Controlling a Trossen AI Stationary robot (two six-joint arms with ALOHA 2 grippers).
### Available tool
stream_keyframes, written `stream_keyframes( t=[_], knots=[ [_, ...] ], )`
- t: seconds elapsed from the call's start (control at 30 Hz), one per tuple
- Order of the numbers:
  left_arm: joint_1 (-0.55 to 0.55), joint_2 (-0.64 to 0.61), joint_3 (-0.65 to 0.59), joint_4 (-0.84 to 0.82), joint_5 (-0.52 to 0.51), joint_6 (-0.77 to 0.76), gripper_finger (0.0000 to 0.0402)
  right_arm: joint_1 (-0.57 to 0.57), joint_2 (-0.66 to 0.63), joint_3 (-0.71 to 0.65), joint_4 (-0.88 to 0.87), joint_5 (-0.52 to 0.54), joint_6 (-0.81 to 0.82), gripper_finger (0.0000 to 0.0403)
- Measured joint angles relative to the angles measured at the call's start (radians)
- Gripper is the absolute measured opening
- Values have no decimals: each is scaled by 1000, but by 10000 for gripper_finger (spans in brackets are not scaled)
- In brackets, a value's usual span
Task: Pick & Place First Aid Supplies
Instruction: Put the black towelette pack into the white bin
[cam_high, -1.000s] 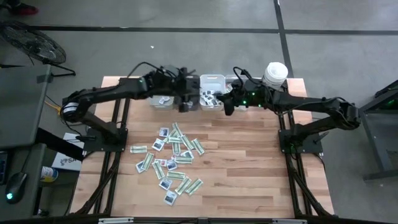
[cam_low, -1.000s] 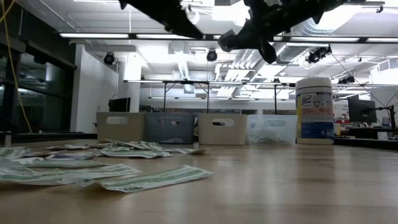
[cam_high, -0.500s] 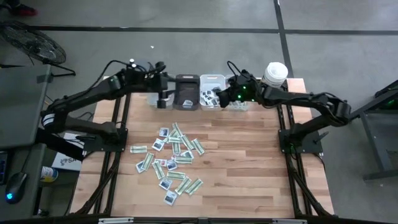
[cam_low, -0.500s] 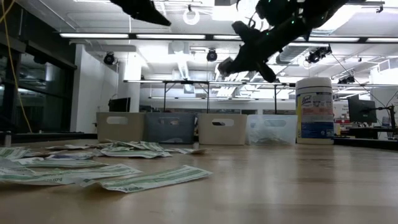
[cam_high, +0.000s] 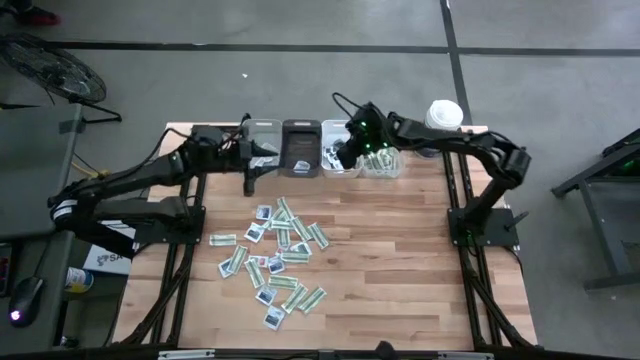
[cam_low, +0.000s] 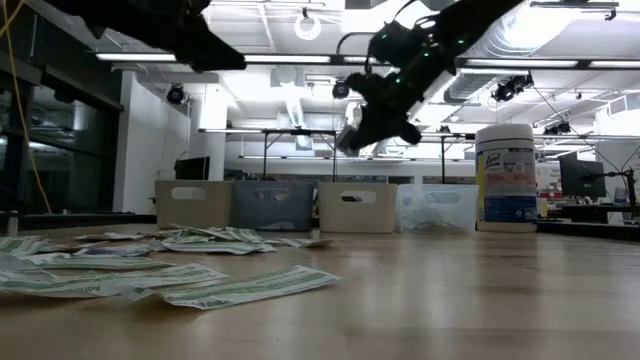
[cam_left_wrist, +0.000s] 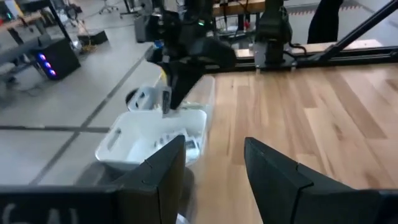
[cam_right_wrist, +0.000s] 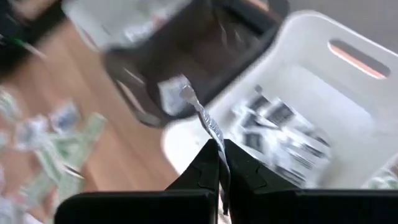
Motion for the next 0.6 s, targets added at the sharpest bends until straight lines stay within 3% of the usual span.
stream_keyframes(
  t=[0.17, 0.33, 0.6],
  knots=[
    [0, -86, -53, 0, -7, -10, 161, -23, 100, 158, -198, 3, -115, 0],
    [0, -163, -93, -1, -53, -8, 161, -47, 191, 292, -282, 3, -189, 0],
    [0, -237, -156, -24, -61, -47, 161, -61, 264, 343, -339, -1, -203, 9]
  ],
)
